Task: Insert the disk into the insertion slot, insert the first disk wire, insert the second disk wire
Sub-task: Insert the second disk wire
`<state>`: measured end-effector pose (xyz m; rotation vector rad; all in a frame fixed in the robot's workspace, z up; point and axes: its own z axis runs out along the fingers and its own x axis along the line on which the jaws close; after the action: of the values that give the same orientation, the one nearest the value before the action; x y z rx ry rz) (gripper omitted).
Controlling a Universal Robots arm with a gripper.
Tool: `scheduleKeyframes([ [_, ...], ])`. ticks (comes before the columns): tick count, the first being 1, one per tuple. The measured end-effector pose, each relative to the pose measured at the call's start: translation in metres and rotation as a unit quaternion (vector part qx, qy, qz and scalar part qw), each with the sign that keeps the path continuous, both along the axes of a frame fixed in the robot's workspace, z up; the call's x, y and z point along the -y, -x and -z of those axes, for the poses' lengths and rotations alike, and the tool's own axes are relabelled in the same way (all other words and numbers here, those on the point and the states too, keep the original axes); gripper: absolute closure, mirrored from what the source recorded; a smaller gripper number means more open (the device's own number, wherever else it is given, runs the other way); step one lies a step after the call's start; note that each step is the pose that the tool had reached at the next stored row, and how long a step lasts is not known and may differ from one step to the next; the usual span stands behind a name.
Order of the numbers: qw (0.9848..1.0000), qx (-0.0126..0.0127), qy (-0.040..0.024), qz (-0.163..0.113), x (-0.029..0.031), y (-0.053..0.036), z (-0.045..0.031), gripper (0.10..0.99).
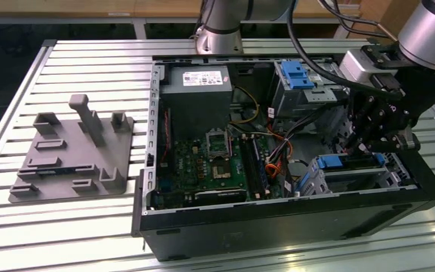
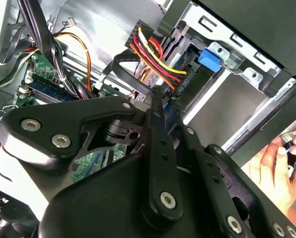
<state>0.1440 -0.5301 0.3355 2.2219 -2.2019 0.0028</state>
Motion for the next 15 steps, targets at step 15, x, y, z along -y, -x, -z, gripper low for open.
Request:
scheduleKeyframes([
  [15, 1.0000, -0.0004, 0.0000, 0.005, 0.0029, -0.0005, 0.0030, 0.890],
])
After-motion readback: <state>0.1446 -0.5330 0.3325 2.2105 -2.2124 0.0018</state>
